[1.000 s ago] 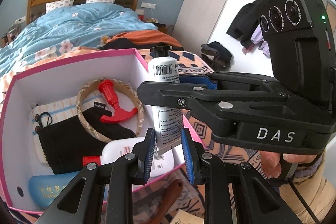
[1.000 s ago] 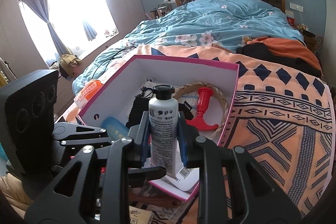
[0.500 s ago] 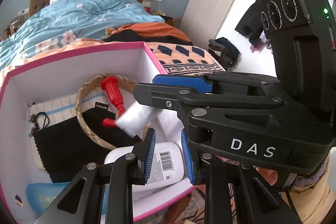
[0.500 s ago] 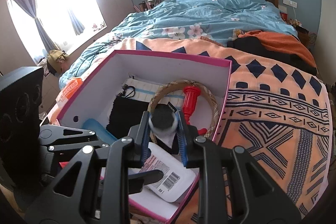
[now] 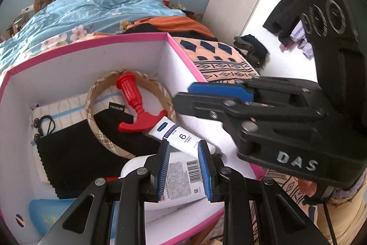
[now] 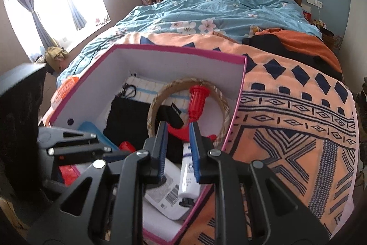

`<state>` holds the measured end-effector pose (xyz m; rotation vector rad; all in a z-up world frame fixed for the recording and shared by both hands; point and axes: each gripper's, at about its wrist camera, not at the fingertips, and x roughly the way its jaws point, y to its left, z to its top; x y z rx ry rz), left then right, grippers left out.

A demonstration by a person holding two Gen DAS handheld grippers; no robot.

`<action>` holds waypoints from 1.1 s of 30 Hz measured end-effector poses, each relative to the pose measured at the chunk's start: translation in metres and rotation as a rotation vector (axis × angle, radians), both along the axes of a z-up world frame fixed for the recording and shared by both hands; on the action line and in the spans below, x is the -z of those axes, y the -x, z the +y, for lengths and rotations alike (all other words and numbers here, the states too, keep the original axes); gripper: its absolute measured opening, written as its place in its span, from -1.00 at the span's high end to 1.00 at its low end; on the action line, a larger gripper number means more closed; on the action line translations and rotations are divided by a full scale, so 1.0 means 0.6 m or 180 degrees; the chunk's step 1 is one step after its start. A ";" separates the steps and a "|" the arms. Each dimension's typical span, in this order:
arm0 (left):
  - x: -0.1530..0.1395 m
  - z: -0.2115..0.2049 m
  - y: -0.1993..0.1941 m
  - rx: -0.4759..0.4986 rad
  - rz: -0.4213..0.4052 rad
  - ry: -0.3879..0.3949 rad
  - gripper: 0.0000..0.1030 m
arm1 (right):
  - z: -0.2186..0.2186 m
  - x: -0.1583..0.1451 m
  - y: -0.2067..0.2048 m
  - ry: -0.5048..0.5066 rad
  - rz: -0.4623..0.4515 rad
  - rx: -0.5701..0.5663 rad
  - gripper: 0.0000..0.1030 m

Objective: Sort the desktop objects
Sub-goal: 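Move the right gripper down to the brown wooden-handled tool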

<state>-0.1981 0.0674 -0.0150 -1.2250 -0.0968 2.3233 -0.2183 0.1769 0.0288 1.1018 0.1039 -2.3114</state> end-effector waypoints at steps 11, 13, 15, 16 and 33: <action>-0.019 -0.010 -0.048 0.0018 0.0268 0.0107 0.49 | 0.039 -0.011 -0.051 0.0242 0.0093 0.0000 0.58; -0.030 -0.015 -0.069 0.0037 0.0379 0.0115 0.48 | 0.046 -0.014 -0.075 0.0309 0.0123 -0.0059 0.58; -0.040 -0.022 -0.094 0.0072 0.0504 0.0117 0.46 | 0.052 -0.016 -0.099 0.0375 0.0140 -0.0124 0.57; -0.044 -0.024 -0.110 0.0106 0.0558 0.0118 0.44 | 0.055 -0.016 -0.109 0.0405 0.0138 -0.0151 0.56; 0.075 0.019 -0.190 0.0540 0.0174 0.1054 0.45 | 0.083 0.114 -0.217 0.0550 -0.0399 -0.0224 0.25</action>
